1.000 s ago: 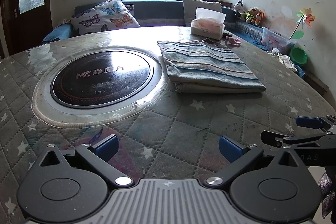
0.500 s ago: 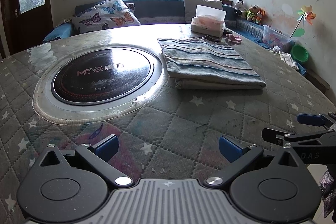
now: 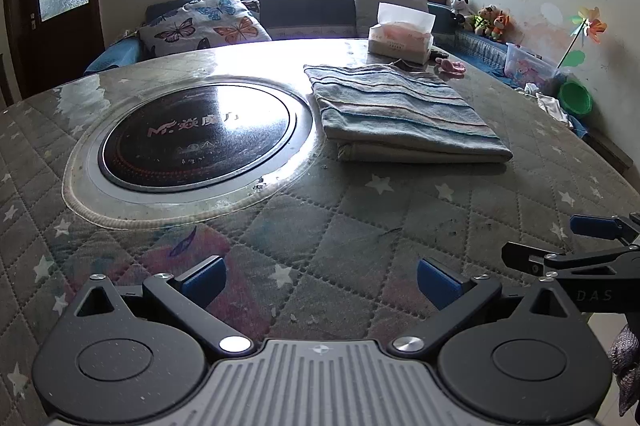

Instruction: Fold clothes

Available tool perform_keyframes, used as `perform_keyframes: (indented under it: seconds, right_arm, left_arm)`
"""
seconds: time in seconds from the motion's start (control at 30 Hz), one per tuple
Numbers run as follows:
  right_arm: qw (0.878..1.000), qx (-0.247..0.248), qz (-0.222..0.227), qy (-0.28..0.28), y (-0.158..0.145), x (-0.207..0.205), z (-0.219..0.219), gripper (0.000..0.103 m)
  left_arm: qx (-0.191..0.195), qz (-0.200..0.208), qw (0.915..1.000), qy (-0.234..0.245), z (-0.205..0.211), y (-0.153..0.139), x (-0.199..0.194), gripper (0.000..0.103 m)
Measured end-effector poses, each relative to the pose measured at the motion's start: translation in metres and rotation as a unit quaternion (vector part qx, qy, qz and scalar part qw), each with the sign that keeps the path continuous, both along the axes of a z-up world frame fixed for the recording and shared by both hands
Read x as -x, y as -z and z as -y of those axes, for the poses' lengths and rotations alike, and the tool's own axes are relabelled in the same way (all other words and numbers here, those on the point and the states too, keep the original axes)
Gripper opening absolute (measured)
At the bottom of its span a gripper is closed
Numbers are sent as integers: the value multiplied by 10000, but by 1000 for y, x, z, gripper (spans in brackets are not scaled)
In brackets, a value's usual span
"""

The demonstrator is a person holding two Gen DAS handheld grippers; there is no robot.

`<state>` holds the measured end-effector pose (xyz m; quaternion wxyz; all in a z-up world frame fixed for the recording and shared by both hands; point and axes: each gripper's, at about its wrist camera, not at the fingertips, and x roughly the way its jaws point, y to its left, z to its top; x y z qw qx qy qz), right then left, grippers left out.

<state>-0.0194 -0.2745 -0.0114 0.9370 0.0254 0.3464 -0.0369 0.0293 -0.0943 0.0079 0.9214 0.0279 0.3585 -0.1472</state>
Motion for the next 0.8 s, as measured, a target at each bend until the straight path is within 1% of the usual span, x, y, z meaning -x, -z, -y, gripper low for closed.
perform_keyframes:
  seconds: [0.8]
  right_arm:
    - [10000,11,-50,0,3,-1,-1,103]
  left_arm:
    - [-22,-46,10000,-14,3,2,-2,103]
